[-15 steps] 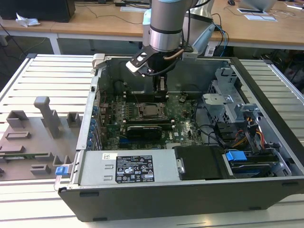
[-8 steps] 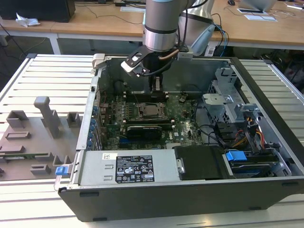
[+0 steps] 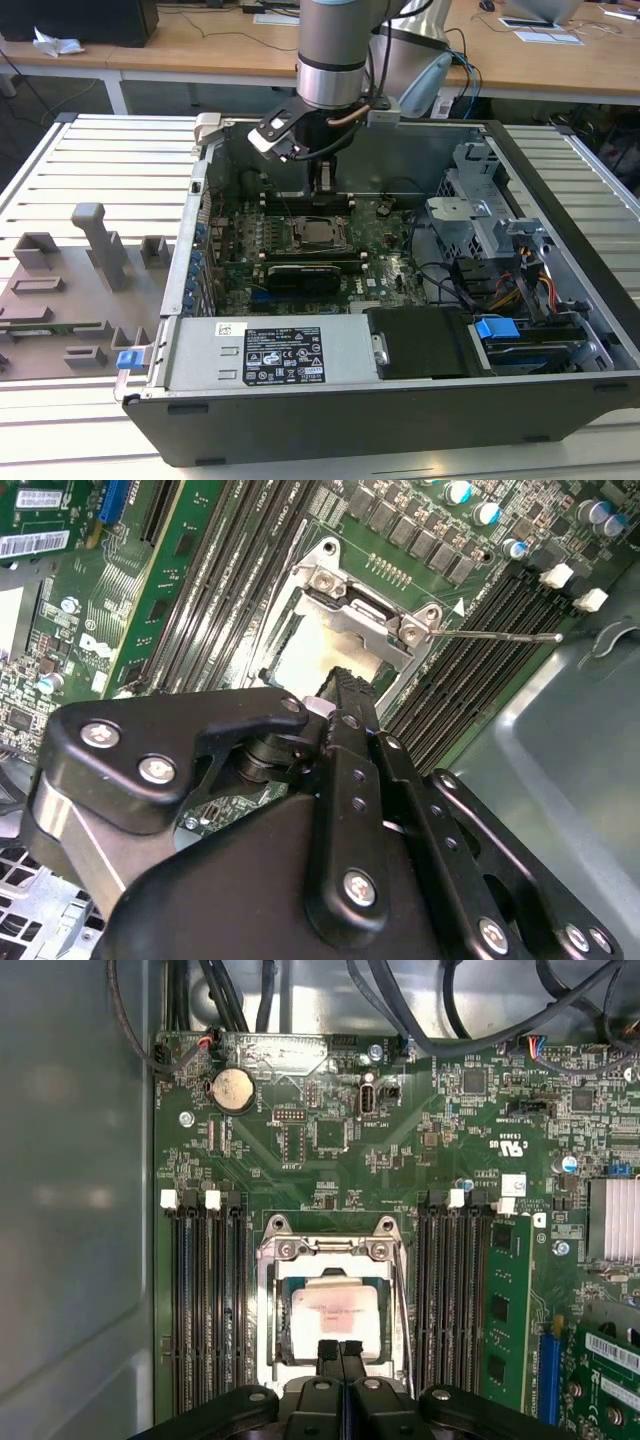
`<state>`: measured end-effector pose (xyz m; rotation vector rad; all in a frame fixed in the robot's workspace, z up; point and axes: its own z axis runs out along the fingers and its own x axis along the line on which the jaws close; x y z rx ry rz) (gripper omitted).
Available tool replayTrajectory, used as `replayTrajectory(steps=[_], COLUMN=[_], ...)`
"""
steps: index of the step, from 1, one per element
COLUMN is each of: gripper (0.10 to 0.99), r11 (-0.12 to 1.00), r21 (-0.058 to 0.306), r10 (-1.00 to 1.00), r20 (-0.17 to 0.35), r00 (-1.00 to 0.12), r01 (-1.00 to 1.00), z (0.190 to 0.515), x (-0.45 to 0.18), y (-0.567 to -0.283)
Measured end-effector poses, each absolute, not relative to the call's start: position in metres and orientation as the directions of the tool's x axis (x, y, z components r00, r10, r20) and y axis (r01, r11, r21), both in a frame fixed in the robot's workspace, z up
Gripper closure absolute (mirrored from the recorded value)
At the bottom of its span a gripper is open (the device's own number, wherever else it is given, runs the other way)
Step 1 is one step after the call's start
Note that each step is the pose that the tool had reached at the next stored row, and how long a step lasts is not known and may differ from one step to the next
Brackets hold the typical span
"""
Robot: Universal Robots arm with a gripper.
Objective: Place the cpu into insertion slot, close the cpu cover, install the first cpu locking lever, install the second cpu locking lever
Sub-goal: 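Close the cpu cover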
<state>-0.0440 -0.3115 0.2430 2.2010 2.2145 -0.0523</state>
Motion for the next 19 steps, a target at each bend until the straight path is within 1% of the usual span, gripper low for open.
replayTrajectory(steps=[12, 19], gripper=[0.98, 0.98], r11=[0.006, 0.006], r21=[-0.01, -0.01], r10=[0.999, 0.999], r20=[-0.037, -0.037], r00=[-0.006, -0.006], r01=[1.0, 1.0], z=[0.239, 0.223], x=[-0.055, -0.061], y=[-0.312, -0.312])
